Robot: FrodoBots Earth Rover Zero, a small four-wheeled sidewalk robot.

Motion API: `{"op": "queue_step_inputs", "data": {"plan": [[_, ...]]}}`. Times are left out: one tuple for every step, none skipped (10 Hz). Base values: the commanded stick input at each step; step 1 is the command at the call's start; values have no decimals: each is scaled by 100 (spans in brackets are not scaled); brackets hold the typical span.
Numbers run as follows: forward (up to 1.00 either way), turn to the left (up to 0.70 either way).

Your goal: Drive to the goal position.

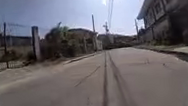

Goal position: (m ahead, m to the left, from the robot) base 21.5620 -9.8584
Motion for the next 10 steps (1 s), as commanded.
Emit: {"op": "queue_step_inputs", "data": {"plan": [[100, -19], [100, -33], [100, -33], [100, -33], [100, -33], [100, -33], [100, -33], [100, -33], [100, -33], [100, -33]]}}
